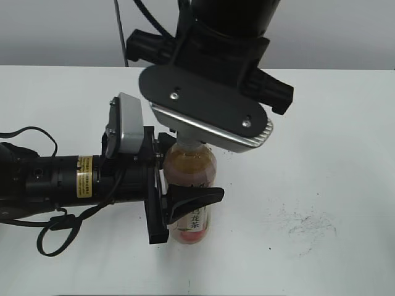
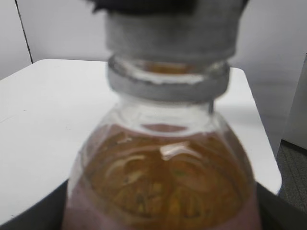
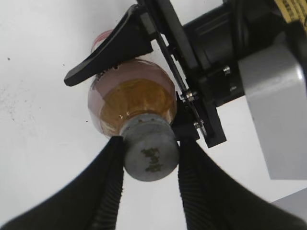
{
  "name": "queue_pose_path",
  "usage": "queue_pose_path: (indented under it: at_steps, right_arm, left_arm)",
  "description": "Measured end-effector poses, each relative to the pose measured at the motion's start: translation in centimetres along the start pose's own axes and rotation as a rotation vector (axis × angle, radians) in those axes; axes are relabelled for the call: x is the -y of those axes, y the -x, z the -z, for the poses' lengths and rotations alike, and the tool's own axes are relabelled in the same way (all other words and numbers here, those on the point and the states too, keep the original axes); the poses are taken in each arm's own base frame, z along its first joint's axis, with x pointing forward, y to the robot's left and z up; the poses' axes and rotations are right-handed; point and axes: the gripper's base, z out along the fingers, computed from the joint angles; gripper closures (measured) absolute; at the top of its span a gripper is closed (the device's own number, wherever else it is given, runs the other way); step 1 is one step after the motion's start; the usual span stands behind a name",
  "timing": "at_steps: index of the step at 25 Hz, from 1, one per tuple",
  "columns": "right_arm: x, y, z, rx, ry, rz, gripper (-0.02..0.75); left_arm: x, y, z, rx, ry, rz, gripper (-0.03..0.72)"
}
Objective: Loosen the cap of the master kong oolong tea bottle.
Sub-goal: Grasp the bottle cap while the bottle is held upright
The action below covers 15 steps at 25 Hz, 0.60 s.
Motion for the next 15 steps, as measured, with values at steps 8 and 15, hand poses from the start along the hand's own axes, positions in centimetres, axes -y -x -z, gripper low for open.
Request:
queue_pose_path:
  at_steps: [8, 15]
  right_arm:
    - [-0.05, -0.08, -0.01, -0.009, 0.004, -0.287, 0.388]
    - [-0.12, -0.24, -0.14, -0.03, 0.005, -0.999, 0.169]
  left_arm:
    - [-0.02, 0.01, 0.0, 0.001, 0.002, 0.004, 0.243]
    - [-0.03, 0.01, 0.0, 0.001, 0.004, 0.006, 0.243]
